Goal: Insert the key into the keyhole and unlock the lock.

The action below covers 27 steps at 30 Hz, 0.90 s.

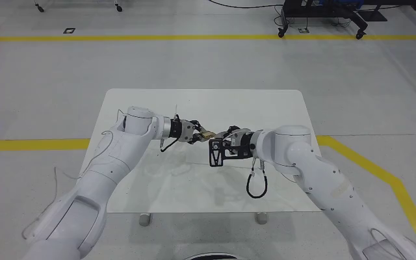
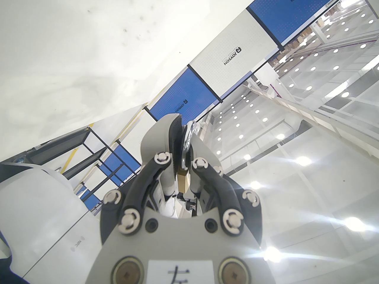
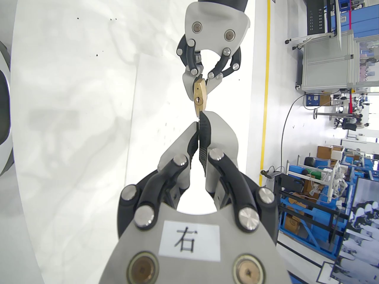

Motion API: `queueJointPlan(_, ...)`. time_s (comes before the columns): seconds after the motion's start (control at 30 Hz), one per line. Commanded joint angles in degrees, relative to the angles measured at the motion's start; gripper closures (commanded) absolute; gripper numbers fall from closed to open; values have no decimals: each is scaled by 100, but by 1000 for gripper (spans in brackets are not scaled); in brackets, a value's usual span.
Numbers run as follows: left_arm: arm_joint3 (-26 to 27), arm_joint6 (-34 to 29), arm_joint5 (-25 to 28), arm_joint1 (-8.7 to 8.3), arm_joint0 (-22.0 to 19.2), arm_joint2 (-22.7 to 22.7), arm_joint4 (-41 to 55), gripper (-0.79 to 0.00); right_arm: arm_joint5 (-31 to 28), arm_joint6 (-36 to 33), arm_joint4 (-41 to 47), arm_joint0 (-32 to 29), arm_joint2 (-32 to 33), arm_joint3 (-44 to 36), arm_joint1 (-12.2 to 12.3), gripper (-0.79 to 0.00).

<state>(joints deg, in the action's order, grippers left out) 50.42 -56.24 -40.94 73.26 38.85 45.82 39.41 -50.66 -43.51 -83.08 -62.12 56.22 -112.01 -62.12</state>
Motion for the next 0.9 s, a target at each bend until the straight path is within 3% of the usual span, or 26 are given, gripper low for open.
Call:
queueJointPlan(0.0,-72,-43,24,39,-60,-82,-15,0,3,11,-26,27,-47,11,-5,0)
queueJointPlan(0.87,-666,-512,226,275,-421,-424,-51,0,156,-402,-133,83,-232,30,-8,0)
